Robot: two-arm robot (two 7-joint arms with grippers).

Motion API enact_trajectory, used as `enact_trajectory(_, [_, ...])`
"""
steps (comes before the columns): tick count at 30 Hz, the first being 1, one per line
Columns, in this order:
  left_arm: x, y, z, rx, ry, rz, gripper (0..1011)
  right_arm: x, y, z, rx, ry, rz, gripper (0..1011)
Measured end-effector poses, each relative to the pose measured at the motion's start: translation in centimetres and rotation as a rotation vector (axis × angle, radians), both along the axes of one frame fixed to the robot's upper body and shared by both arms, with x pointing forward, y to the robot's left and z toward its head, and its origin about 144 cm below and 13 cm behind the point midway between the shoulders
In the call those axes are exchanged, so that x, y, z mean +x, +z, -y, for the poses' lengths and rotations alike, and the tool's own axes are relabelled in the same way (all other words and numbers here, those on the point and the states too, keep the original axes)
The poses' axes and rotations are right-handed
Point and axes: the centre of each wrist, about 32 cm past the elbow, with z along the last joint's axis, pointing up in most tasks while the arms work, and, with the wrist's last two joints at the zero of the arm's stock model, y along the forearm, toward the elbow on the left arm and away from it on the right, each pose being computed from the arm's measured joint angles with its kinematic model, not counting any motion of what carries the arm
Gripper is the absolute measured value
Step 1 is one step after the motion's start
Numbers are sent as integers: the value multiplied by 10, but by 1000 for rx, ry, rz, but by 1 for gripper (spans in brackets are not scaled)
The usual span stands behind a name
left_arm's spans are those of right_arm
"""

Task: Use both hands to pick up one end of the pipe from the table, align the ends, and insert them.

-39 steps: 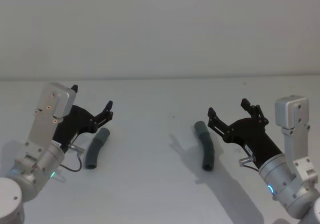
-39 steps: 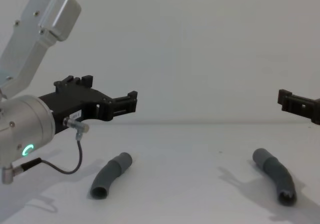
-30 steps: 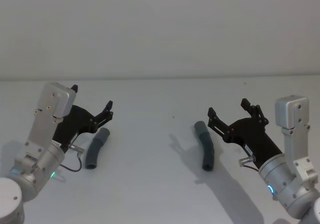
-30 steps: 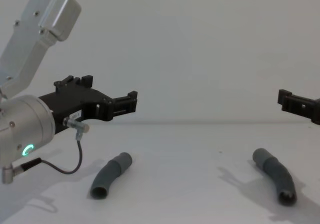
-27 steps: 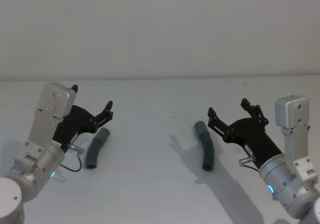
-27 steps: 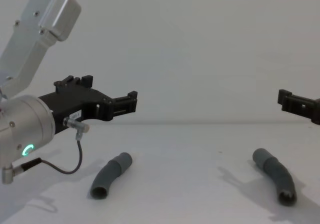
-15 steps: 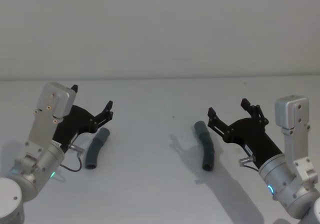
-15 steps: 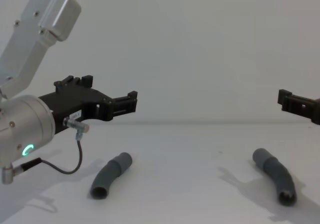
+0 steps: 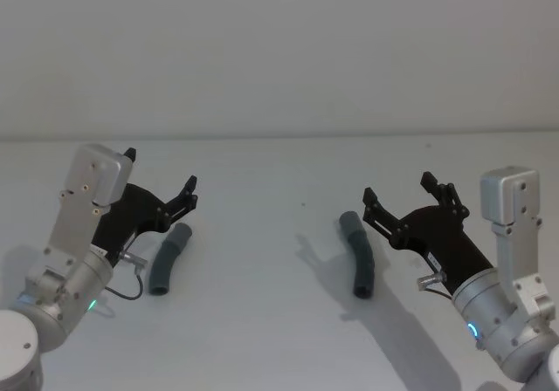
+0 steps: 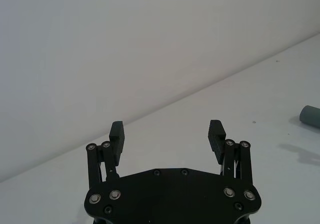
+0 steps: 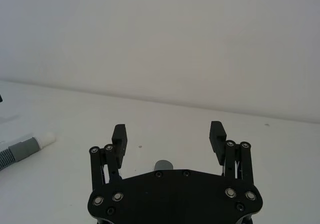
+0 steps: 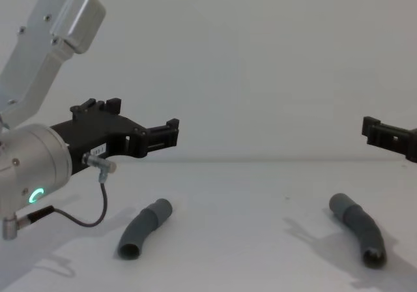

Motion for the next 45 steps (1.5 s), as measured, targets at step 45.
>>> enact_trajectory(45, [0, 0, 0, 0, 1, -2, 1001, 0, 0, 0, 0, 0, 0, 1005])
